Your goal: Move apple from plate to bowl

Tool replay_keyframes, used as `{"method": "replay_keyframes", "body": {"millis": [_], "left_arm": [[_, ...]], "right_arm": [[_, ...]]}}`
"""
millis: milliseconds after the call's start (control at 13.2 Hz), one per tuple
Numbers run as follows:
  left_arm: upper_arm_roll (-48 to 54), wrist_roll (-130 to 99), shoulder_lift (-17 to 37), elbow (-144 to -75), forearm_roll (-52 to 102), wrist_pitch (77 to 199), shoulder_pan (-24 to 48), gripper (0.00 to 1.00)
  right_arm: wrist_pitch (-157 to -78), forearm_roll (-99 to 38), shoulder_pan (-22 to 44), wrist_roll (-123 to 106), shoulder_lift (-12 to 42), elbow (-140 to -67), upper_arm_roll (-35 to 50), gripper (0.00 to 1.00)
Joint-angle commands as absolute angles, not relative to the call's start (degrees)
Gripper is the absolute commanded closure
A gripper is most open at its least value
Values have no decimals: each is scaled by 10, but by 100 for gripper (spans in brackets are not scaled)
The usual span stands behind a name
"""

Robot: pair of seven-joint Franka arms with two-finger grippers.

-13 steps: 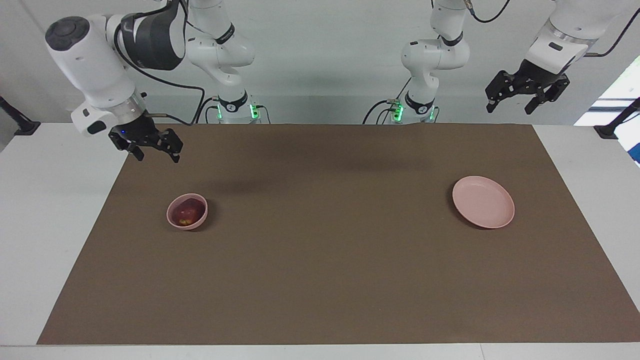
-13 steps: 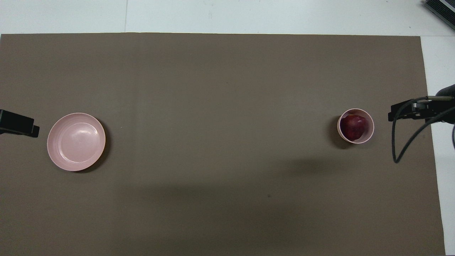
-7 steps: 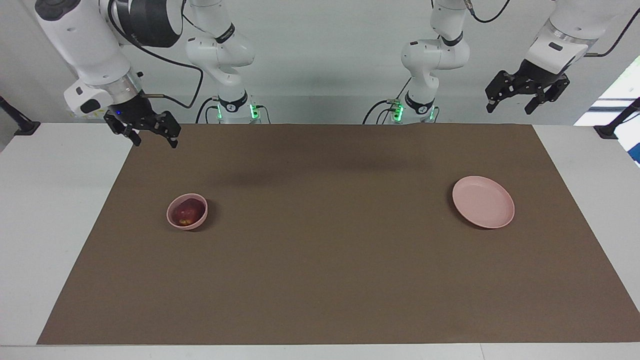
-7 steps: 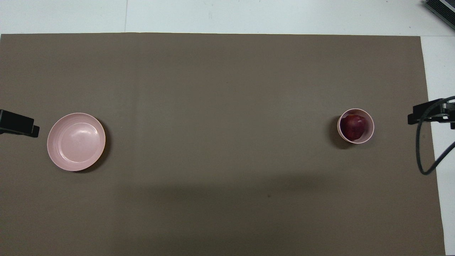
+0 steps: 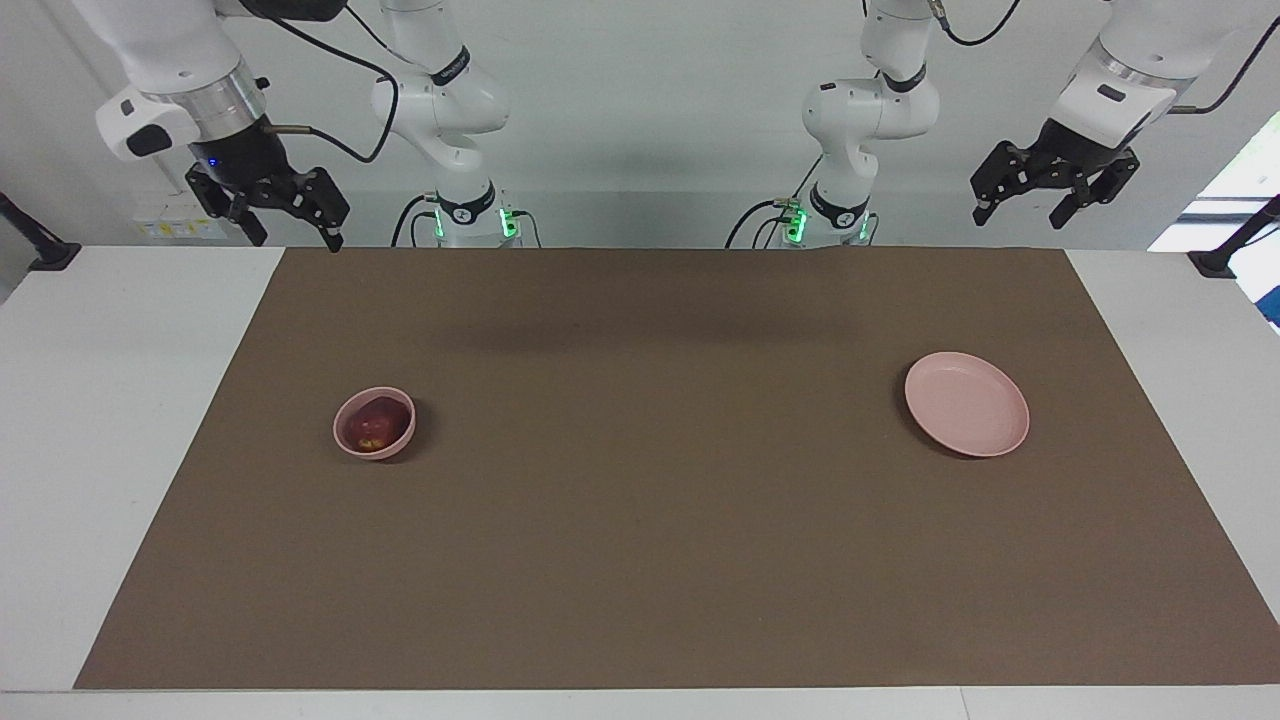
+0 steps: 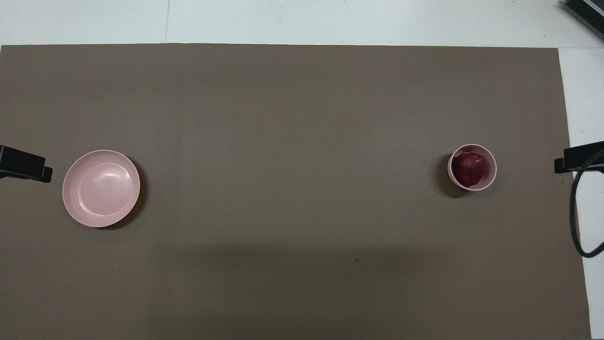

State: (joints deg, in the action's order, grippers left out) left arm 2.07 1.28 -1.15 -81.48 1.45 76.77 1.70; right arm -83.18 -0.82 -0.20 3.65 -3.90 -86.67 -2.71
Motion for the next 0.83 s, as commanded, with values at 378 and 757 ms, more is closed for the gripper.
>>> {"method": "replay_keyframes", "body": {"millis": [378, 757], "left_arm": [[1, 34, -21, -821, 4, 758, 32, 0], [-12, 35, -27, -830, 4, 761, 41, 0]], "right_arm": [[-847, 34, -3, 25, -68, -913, -19, 0], [-850, 25, -4, 14, -69, -916, -19, 0]]}}
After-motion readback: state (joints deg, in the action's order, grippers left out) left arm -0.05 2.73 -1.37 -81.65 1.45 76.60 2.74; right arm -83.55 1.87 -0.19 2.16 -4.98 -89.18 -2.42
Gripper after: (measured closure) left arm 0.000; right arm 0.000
